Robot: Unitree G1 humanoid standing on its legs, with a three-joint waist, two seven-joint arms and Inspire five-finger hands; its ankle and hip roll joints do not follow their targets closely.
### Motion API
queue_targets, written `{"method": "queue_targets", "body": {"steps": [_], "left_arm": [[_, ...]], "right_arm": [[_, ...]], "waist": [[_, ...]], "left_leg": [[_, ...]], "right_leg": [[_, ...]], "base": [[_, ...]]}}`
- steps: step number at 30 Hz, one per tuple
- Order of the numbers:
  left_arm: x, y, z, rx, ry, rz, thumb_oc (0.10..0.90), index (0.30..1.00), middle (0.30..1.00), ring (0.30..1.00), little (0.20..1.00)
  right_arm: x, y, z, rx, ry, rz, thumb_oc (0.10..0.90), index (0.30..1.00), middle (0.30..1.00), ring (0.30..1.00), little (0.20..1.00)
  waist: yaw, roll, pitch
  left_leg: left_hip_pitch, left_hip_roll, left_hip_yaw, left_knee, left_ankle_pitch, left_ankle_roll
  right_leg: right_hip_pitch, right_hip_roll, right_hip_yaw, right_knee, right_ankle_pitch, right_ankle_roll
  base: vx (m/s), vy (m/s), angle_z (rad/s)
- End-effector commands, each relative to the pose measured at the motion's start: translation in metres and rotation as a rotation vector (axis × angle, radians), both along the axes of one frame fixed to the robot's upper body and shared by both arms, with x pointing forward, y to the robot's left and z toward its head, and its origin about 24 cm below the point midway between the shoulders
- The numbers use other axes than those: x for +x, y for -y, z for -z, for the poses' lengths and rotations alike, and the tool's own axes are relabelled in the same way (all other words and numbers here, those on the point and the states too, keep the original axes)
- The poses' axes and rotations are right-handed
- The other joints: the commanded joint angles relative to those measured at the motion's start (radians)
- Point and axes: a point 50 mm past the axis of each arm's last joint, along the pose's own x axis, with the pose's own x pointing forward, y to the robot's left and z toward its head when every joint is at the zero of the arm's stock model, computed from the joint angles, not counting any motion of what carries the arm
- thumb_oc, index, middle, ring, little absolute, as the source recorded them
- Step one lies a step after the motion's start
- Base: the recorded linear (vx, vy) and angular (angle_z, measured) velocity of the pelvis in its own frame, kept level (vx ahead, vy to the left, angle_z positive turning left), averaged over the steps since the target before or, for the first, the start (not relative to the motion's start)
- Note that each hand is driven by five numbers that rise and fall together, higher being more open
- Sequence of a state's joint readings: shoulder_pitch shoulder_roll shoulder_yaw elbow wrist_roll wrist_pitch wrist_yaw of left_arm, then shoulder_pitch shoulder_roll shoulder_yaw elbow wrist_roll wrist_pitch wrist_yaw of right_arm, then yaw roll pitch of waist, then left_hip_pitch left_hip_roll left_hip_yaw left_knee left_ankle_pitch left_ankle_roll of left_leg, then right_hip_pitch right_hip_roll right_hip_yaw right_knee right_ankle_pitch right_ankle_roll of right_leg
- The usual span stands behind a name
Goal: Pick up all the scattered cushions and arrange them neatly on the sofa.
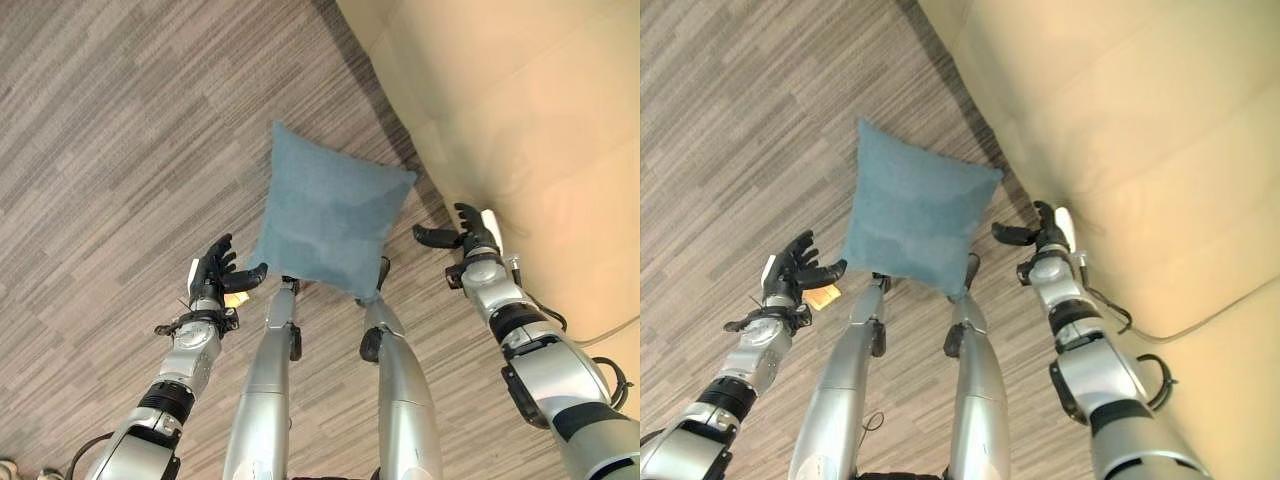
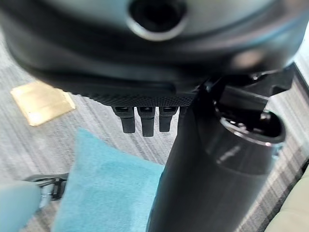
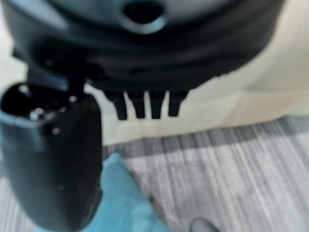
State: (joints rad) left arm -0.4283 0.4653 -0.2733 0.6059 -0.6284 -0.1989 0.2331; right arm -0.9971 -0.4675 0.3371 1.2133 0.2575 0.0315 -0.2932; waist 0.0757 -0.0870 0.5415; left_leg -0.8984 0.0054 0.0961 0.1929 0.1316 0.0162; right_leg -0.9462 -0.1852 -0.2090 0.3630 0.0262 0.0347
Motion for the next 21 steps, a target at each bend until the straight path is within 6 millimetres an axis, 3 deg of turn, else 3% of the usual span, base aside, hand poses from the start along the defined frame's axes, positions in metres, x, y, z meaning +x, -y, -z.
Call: {"method": "queue_targets", "body": {"steps": [1,11,15,21], "left_arm": [[-0.014,-0.001,0.001,-0.032,0.048,-0.024,0.8,0.9,0.9,0.9,0.9],[-0.011,0.007,-0.026,-0.028,0.153,0.001,0.8,0.9,0.9,0.9,0.9],[-0.009,0.008,-0.034,-0.031,0.18,0.009,0.8,0.9,0.9,0.9,0.9],[-0.006,0.006,-0.048,-0.005,0.216,0.027,0.8,0.9,0.9,0.9,0.9]], "right_arm": [[-0.015,0.038,0.005,-0.002,-0.002,0.126,0.8,0.9,0.9,0.9,0.9],[-0.013,0.041,-0.007,0.036,0.058,0.132,0.8,0.9,0.9,0.9,0.9],[-0.012,0.039,-0.005,0.21,0.099,0.136,0.8,0.9,0.9,0.9,0.9],[-0.009,0.036,-0.016,0.311,0.156,0.101,0.8,0.9,0.9,0.9,0.9]], "waist": [[-0.011,0.072,-0.022],[-0.028,0.114,-0.022],[-0.029,0.122,-0.022],[-0.035,0.128,-0.022]], "left_leg": [[-0.125,0.011,-0.034,0.172,-0.179,-0.05],[-0.372,-0.005,-0.026,0.508,-0.299,-0.025],[-0.47,-0.007,-0.014,0.642,-0.342,-0.014],[-0.573,-0.008,-0.007,0.749,-0.376,-0.008]], "right_leg": [[-0.072,-0.014,0.038,0.065,-0.058,0.082],[-0.324,-0.015,0.104,0.386,-0.176,0.042],[-0.425,-0.02,0.13,0.511,-0.209,0.028],[-0.532,-0.034,0.174,0.606,-0.244,0.005]], "base": [[0.06,-0.016,0.13],[0.06,0.013,0.06],[0.06,0.033,-0.07],[0.03,-0.001,-0.04]]}}
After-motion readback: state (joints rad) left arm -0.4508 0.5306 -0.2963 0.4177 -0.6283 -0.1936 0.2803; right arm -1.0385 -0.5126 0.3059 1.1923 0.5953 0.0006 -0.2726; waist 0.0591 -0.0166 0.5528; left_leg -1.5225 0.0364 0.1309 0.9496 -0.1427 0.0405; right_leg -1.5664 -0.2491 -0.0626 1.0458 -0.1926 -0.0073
